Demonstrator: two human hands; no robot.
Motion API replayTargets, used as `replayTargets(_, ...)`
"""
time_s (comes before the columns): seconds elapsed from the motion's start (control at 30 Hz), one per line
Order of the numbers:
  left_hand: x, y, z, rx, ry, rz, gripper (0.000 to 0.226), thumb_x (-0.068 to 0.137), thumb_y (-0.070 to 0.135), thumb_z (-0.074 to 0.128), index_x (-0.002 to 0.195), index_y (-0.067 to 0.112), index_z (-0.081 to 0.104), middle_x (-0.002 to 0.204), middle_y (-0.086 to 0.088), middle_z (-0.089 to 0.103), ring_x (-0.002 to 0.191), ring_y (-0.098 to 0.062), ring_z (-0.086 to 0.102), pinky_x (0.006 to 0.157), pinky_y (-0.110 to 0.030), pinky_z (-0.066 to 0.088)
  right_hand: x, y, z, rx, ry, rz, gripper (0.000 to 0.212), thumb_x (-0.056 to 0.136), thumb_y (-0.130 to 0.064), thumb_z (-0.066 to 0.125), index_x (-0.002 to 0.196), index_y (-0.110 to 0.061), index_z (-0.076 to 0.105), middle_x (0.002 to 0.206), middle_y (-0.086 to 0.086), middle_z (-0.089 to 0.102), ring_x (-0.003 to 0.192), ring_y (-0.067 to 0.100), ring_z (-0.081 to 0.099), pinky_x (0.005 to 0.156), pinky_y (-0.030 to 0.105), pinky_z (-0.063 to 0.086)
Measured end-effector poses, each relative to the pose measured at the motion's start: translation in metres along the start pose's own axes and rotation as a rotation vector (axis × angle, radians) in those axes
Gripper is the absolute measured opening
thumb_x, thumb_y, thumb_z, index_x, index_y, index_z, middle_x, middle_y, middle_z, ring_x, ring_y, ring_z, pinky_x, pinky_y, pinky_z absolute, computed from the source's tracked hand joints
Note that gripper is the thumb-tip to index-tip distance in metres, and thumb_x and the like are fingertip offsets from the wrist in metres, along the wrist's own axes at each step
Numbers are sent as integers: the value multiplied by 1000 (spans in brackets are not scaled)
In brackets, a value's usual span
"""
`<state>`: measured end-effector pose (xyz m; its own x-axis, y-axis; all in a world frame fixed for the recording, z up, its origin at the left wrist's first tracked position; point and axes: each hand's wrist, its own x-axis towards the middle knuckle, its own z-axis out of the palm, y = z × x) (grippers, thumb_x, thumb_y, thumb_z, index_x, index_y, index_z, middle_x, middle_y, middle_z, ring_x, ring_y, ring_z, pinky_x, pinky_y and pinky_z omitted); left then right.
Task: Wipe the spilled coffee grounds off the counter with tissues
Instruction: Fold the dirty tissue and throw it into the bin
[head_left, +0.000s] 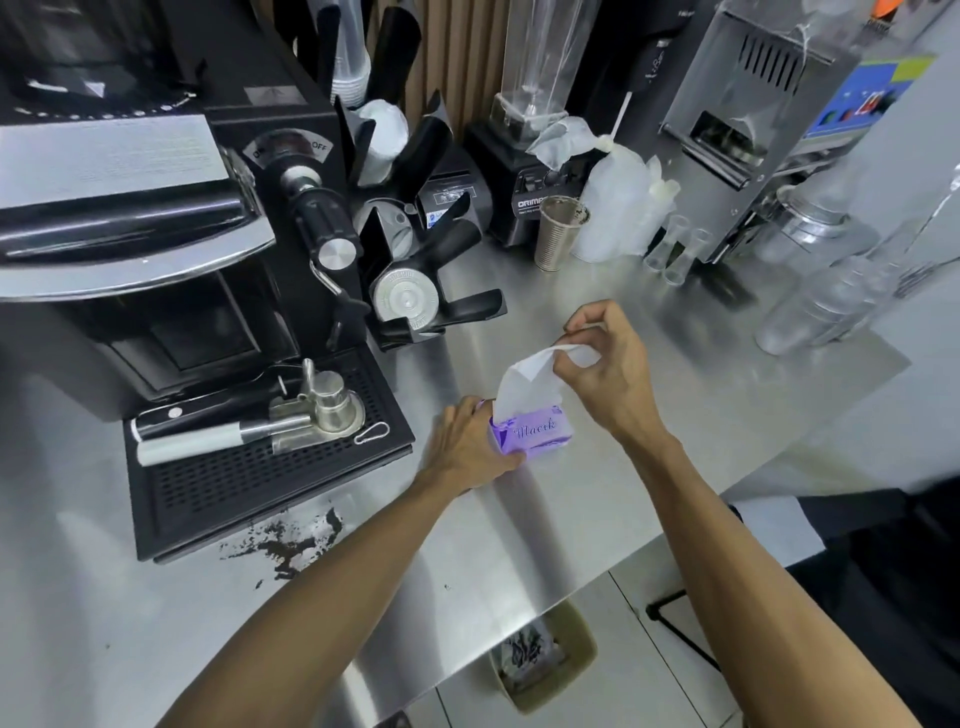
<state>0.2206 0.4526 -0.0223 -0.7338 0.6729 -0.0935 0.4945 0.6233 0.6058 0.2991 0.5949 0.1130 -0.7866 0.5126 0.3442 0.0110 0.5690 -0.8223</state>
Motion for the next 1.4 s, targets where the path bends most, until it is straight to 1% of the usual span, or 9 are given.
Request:
replayTargets(0.23,-17,21,-22,-423,68,-111,98,44,73,82,130,42,45,124,19,48,121,-9,38,104,-31,38,-4,-38,-21,211,-67,27,35,73,6,68,98,-11,51,97,1,59,79,20,67,69,31,54)
replayTargets(0.37,-51,29,-47,-942,115,-159,42,69,48,84,106,37,67,92,-1,72,81,-3,65,83,-25,52,-7,-40,-24,388,-51,173,38,76,10,68,102,-15,55,101,4,61,72,14,62,65,21,50)
replayTargets(0.5,-97,26,-70,-1169,257,-248,22,89,25,69,109,16,69,101,3,75,94,-14,71,81,-32,58,-20,-29,-13,437,-92,356,45,75,10,71,111,-14,59,102,5,66,77,3,64,62,17,50)
replayTargets(0.63,-148,4,-77,-1129,348,-341,24,92,16,65,116,16,66,104,3,75,96,-15,71,83,-31,57,-53,-15,15,485,-269,519,45,75,9,72,113,-13,63,102,6,71,86,14,67,59,24,52)
replayTargets(0.77,-204,-23,-76,-1064,396,-459,20,95,19,61,114,15,66,107,-4,74,100,-25,69,93,-54,51,-92,-13,54,551,-487,648,32,75,8,74,105,-2,68,97,15,74,93,31,70,86,41,56)
replayTargets(0.87,-238,-35,-81,-1023,456,-501,17,95,17,60,109,14,69,102,-3,75,94,-27,71,88,-50,55,-113,-18,79,512,-606,654,19,76,1,77,95,2,72,93,16,74,91,33,71,88,41,56)
replayTargets(1.07,-284,-66,-90,-1034,503,-558,18,98,14,56,111,14,68,107,-5,73,99,-25,69,78,-32,56,-130,-45,110,457,-719,605,16,80,-6,77,93,1,70,72,8,72,54,14,65,51,23,53)
replayTargets(1.17,-300,-85,-95,-1079,545,-635,19,98,11,54,107,20,69,106,-8,71,98,-27,66,68,-29,53,-134,-56,124,475,-818,591,18,82,-4,74,97,1,66,61,3,64,49,15,60,54,34,60)
replayTargets(1.4,-325,-116,-119,-1188,617,-686,38,95,5,36,93,-1,73,108,-19,69,96,-35,64,59,-28,53,-141,-82,174,514,-968,658,19,94,-10,60,99,4,72,98,21,72,89,37,71,82,43,58)
